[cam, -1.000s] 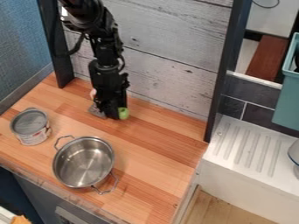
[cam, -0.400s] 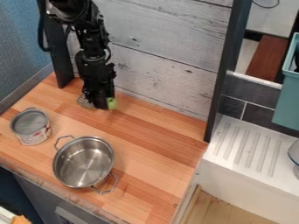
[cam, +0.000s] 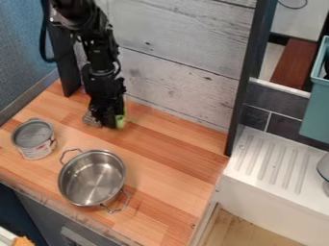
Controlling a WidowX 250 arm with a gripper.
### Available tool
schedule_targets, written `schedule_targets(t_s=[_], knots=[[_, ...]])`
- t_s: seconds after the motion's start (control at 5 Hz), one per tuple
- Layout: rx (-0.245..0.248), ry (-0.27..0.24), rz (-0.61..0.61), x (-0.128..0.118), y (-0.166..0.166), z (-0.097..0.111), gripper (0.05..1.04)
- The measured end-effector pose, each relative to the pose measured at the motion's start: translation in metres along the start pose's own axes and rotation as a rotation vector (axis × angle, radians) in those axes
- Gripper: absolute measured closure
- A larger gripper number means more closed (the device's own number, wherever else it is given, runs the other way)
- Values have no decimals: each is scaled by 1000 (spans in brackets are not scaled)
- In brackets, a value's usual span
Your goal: Move the green spatula to the top of the silver pot
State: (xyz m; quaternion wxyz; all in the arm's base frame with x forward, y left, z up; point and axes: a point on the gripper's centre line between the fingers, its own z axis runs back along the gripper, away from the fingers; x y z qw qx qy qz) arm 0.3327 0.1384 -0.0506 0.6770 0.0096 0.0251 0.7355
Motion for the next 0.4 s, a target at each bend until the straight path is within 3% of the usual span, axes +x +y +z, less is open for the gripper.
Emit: schedule_targets(t_s=[0.2, 0.4], knots=[[37, -16, -47, -20, 14, -8, 725], [31, -13, -94, -28, 19, -10, 677]])
